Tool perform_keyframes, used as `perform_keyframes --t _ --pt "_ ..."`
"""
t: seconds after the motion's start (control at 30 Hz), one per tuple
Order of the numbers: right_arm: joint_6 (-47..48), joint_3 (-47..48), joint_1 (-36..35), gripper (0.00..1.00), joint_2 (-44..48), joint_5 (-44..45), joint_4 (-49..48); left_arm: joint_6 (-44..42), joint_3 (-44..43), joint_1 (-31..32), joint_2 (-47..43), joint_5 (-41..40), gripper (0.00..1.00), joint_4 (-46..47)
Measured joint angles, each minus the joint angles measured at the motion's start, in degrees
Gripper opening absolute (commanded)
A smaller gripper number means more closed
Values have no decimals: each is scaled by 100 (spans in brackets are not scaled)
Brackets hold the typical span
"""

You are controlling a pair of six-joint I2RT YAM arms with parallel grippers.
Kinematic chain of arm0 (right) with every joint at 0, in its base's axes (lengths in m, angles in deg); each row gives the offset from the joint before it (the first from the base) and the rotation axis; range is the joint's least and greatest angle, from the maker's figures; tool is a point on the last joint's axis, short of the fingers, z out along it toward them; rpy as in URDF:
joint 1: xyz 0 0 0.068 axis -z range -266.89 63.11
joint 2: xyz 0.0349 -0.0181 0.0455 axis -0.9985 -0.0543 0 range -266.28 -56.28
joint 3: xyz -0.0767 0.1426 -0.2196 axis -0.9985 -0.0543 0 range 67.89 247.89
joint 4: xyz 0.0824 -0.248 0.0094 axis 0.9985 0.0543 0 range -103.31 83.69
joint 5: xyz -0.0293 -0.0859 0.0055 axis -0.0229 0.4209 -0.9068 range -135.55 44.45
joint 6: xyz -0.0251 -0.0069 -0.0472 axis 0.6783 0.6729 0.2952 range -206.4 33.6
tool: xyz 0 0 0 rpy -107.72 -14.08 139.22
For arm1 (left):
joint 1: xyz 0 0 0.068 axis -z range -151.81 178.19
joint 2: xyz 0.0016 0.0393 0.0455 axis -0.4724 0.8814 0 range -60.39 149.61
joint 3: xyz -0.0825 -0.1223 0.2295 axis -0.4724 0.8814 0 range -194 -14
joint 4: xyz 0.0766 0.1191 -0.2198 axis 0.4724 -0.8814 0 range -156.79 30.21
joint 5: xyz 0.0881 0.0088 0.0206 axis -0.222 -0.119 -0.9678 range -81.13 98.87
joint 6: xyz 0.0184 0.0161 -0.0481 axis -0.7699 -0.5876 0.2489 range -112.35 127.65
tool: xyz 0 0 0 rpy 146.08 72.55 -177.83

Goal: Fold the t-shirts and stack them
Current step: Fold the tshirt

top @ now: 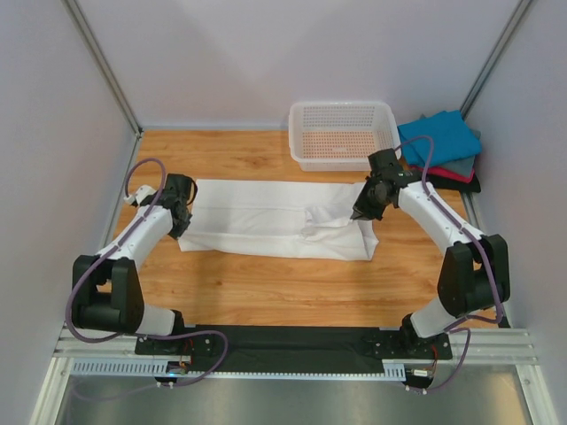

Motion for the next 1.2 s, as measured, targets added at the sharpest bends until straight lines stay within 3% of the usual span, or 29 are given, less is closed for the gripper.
perform_keyframes --t 0.67,1.2 --pt "533 935 282 0 -883 7 -42 -219 -706 61 949 -94 0 223" --pt "721 1069 407 0 -1550 11 -83 -310 -1088 136 1735 -337 0 247"
